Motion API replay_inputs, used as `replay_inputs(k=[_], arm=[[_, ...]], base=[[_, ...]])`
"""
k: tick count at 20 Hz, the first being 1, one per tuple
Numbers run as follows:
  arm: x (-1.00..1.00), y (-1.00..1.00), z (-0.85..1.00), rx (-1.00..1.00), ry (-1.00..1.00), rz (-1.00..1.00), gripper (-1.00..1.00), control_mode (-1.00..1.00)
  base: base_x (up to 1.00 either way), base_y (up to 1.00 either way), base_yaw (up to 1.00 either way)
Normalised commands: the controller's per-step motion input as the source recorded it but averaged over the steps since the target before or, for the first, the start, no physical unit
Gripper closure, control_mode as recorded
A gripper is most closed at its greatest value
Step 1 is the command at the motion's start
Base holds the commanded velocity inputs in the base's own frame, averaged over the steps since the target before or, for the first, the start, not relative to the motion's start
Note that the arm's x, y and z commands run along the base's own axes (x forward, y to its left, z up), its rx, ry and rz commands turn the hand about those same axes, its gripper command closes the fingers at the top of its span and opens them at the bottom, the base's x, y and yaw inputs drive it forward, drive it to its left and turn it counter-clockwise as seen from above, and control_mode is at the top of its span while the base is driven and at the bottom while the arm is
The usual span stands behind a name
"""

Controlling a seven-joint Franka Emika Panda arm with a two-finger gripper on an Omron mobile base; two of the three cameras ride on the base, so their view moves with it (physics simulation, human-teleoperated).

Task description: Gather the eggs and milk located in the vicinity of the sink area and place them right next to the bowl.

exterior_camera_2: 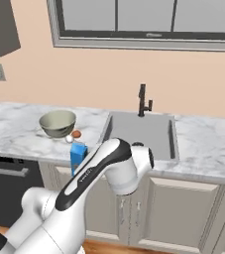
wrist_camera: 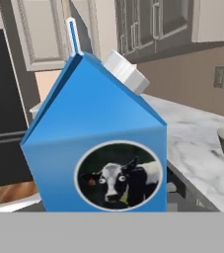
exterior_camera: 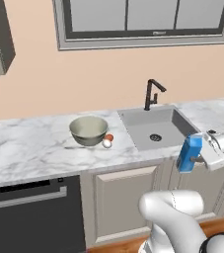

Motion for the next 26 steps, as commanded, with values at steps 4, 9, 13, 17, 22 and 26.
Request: replay_inputs(k=[4,9,13,17,22,26], arm=[[0.00,0.00,0.00,0.00,0.00,0.00,1.00,1.00],[0.00,0.00,0.00,0.00,0.00,0.00,1.00,1.00],[0.00,0.00,0.00,0.00,0.00,0.00,1.00,1.00],[0.00,0.00,0.00,0.00,0.00,0.00,1.00,1.00],[0.00,0.00,0.00,0.00,0.00,0.00,1.00,1.00],[0.00,0.00,0.00,0.00,0.00,0.00,1.00,1.00]], base=[[0.05,1.00,0.00],[0.35,0.26,0.00],[0.54,-0.16,0.00],[0.57,-0.08,0.00],[0.68,-0.17,0.00],[0.74,-0.35,0.01]])
